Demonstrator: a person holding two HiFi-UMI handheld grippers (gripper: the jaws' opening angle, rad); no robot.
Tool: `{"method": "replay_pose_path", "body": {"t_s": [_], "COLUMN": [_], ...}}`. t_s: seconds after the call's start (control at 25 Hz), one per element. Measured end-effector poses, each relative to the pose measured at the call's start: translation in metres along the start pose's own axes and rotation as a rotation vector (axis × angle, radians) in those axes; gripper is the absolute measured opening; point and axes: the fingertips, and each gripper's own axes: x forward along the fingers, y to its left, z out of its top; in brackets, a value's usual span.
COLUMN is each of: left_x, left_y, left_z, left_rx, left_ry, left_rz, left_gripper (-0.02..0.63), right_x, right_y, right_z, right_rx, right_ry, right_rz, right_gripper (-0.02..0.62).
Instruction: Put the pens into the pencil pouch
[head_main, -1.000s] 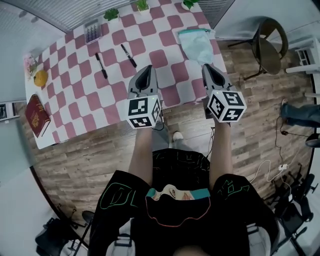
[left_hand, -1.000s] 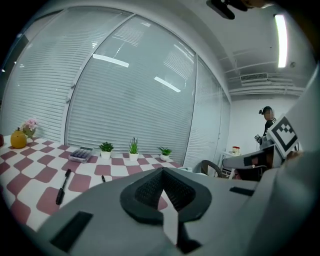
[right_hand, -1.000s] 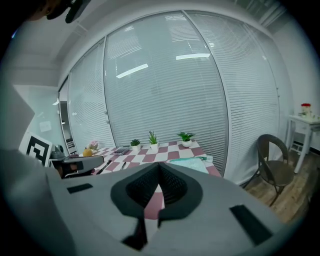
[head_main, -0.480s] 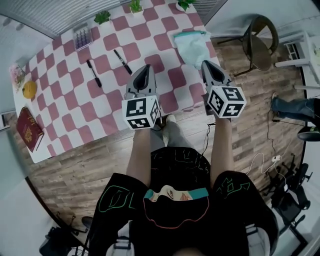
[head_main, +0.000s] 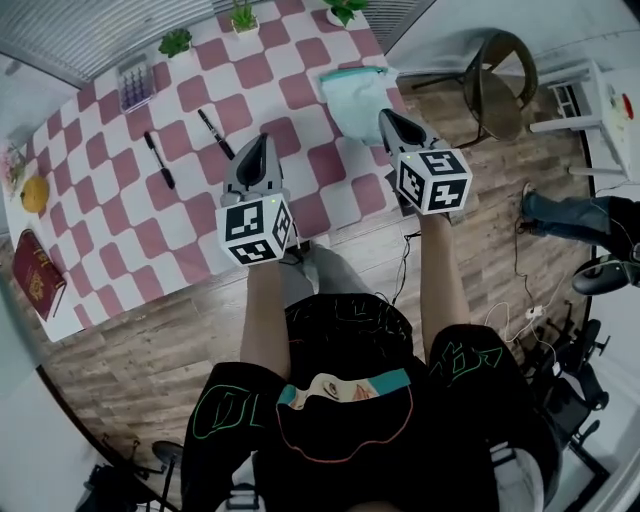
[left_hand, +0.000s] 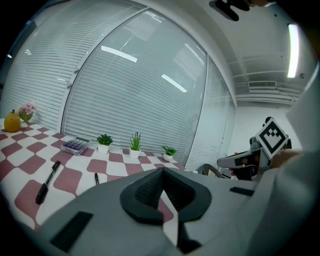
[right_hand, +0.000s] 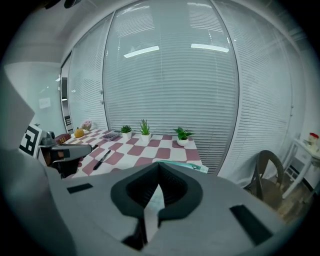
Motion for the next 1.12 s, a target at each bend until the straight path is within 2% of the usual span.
{"method": "replay_pose_path", "body": {"t_s": [0.24, 0.68, 0.92, 1.12], "left_x": [0.007, 0.018, 0.026, 0.033], "left_y": [-0.007, 0.001, 0.002, 0.004], "left_z": [-0.009, -0.012, -0.012, -0.016], "left_rx": [-0.006, -0.023, -0.028, -0.034], "left_ry": [0.024, 0.04, 0.046, 0.058], "left_rz": [-0.029, -0.026, -0.027, -0.03], "left_gripper": [-0.002, -0.002, -0.002, -0.002], "right_x": [0.023, 0.078, 0.104, 0.123], "right_y": [-0.016, -0.03, -0.036, -0.043], "right_z": [-0.001, -0.004, -0.014, -0.023], "right_rx": [-0.043, -0.129, -0.135, -0.149], "right_ry": [0.066, 0.181, 0.274, 0.34], "right_rz": [0.011, 0.059, 0.101, 0.103], "right_gripper": [0.003, 0.003, 0.003, 0.003]}}
